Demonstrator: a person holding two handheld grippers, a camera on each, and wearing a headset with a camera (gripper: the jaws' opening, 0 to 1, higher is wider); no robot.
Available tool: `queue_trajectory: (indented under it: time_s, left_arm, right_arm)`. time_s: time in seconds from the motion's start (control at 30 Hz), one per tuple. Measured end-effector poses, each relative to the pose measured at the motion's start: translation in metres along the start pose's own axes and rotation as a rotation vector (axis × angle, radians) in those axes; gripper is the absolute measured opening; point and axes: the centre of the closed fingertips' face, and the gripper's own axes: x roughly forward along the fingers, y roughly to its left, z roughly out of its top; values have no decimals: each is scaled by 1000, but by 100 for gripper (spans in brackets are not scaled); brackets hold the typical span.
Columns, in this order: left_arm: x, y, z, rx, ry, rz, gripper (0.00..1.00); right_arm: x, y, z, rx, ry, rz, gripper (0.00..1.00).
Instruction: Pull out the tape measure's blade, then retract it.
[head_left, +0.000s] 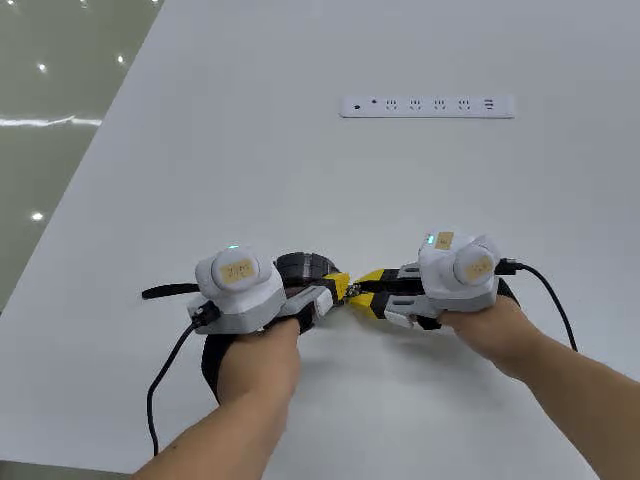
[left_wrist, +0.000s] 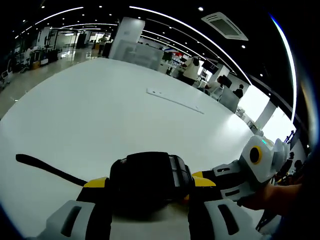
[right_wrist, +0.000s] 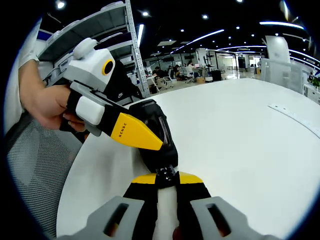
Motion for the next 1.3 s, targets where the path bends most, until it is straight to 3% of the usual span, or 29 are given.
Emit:
queue_trajectory:
  time_s: [0.2,0.7,1.3]
  left_arm:
    - [0,0,-1,6,3,-5,59]
    - [1,1,1,14,15,-19,61]
    - [0,0,0,24,11,-44,61]
  right_arm:
    - [1,1,0,-23,8,7,9]
    - [1,1,0,-88,27,-37,12]
    - [-3,-3,2,-77,33,-65,24]
